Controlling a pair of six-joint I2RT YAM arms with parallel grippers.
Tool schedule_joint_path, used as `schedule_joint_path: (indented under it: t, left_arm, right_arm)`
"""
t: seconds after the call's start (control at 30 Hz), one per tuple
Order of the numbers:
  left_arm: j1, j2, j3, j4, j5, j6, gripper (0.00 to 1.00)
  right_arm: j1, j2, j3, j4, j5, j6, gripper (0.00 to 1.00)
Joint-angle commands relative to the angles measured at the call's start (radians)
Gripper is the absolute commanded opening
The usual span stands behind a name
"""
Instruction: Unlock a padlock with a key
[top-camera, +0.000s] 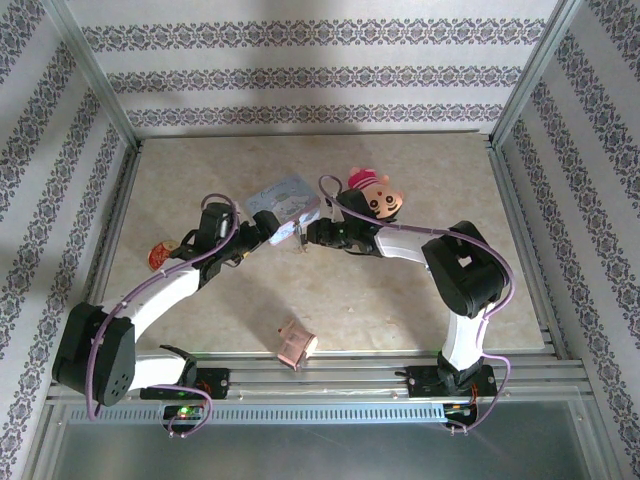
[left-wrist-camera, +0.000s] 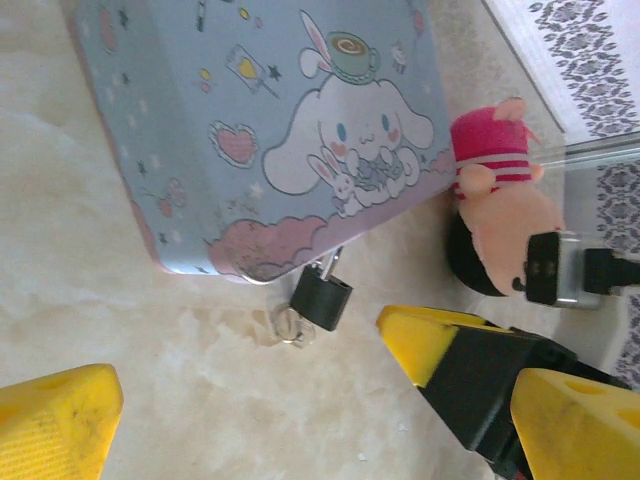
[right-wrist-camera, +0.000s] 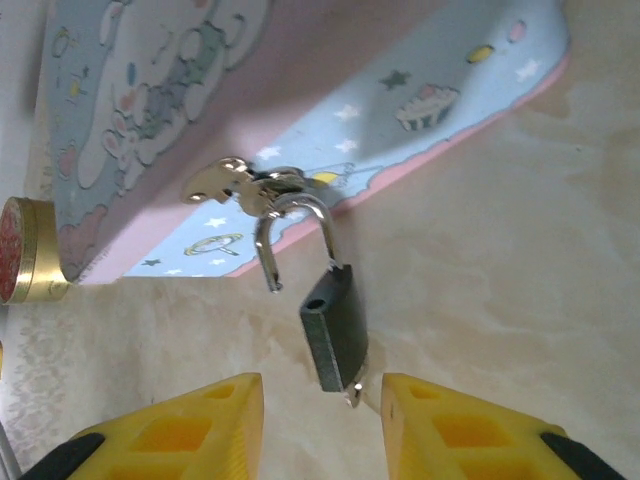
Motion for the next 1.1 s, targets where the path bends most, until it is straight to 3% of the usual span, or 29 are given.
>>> schedule_joint_path:
  t: [0.0,0.4,0.73,1.07]
  left_arm:
    - [0.022,0.006,0.067,-0.07,-0.036,0.075,0.99]
    - [0.051,0.142,0.187,-0.138,-0.135,0.198,0.99]
    - [0.057,0.32,0.319,-0.2,-0.202,0.319,0.99]
    - [0.056,0.412,0.354,-0.213,-0.242,0.356,0.96]
  right_arm:
    - [0.021,0.012,0.054,-0.074,0.049,-0.049,0.37]
    - [0.058,0.066,0.144,-0.188,0.142,-0.058,0.37]
    - [0.066,0.105,0.167,-0.194,0.13,-0.04,0.37]
    - [0.065,0.145,0.201,-0.186,0.101,-0.028,0.35]
